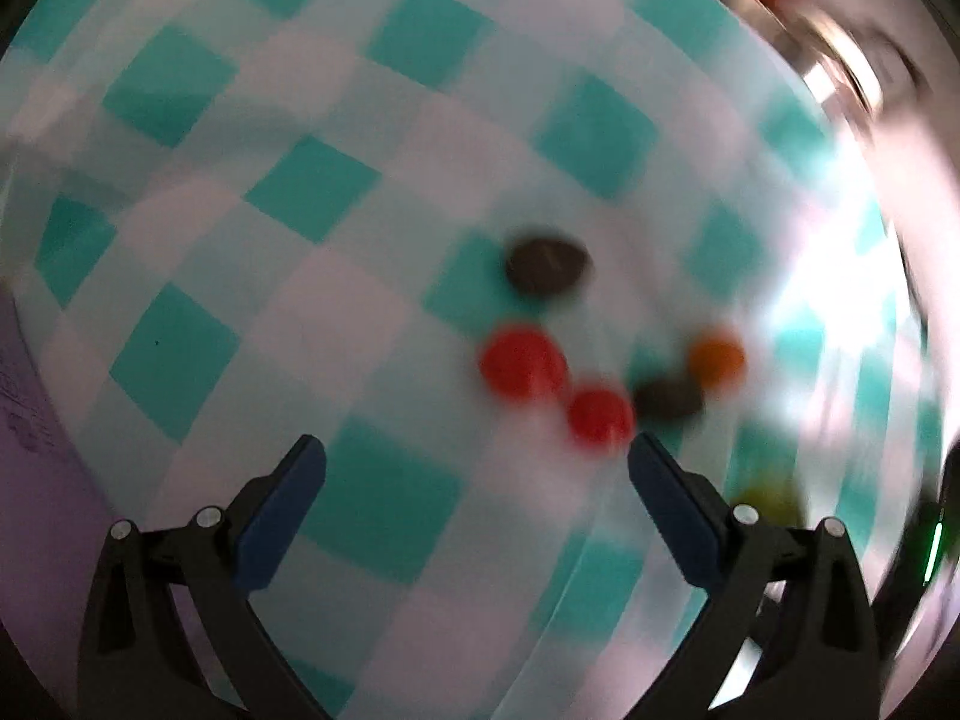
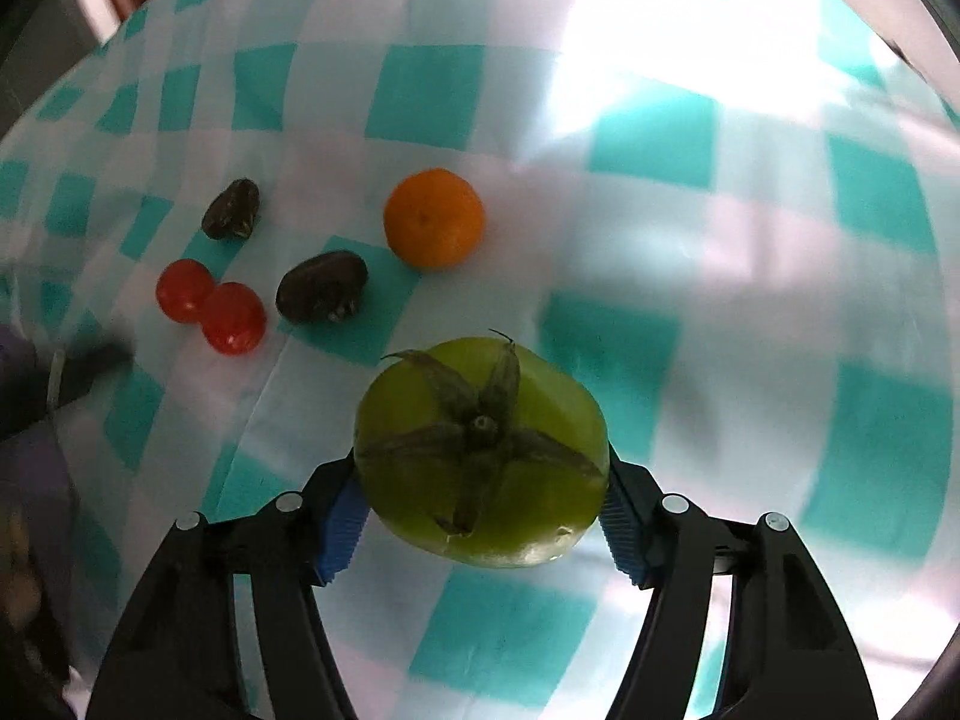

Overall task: Organize fruits
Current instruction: 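Grasp the green tomato with the right gripper while the left gripper grasps a red cherry tomato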

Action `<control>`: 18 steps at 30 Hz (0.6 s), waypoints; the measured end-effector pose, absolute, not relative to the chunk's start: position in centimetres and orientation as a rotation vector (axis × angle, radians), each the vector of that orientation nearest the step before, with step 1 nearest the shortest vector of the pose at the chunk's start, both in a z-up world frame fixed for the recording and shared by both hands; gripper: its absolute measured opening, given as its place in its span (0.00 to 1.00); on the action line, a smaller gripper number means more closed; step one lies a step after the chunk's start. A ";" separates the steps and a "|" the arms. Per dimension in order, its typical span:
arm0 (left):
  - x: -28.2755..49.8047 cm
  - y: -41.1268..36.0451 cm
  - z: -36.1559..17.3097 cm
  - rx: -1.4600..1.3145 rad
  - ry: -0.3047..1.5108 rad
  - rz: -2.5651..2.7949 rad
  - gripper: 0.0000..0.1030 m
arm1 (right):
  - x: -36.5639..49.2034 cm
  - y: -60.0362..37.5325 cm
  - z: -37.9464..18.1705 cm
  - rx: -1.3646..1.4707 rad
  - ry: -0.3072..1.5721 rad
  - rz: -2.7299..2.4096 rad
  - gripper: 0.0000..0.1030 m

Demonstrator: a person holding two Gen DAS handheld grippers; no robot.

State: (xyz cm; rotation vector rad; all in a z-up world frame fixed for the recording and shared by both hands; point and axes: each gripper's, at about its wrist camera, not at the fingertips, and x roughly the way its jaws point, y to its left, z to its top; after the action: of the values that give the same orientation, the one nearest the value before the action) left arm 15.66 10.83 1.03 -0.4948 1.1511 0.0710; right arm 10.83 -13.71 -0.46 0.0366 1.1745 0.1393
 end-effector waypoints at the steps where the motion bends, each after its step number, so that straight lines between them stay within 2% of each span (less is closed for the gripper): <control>1: 16.3 11.2 0.9 -0.528 1.146 0.087 0.95 | 10.0 -14.0 -0.3 0.049 1.174 0.135 0.63; 7: 20.0 10.0 -0.6 -0.507 1.171 0.180 0.78 | 6.4 -14.6 -0.1 0.077 1.202 0.136 0.63; 11: 20.1 8.6 -0.9 -0.420 1.177 0.210 0.73 | 5.1 -15.4 0.1 0.093 1.204 0.119 0.63; 14: 19.4 7.6 -0.7 -0.347 1.152 0.189 0.59 | 4.9 -15.5 0.3 0.110 1.206 0.100 0.63; 15: 19.2 7.2 -0.6 -0.340 1.142 0.151 0.44 | 4.6 -15.9 0.4 0.113 1.205 0.097 0.63; 16: 19.0 6.9 -0.6 -0.348 1.142 0.091 0.34 | 4.8 -15.6 0.6 0.116 1.201 0.093 0.63; 18: 18.5 6.3 -0.6 -0.328 1.141 0.074 0.34 | 4.6 -15.7 0.8 0.121 1.197 0.095 0.63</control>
State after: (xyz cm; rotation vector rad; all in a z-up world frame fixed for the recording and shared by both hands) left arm 18.54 6.34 -0.60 -0.3278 1.1407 0.0737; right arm 4.60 -15.73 0.80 0.1214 1.1968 0.0951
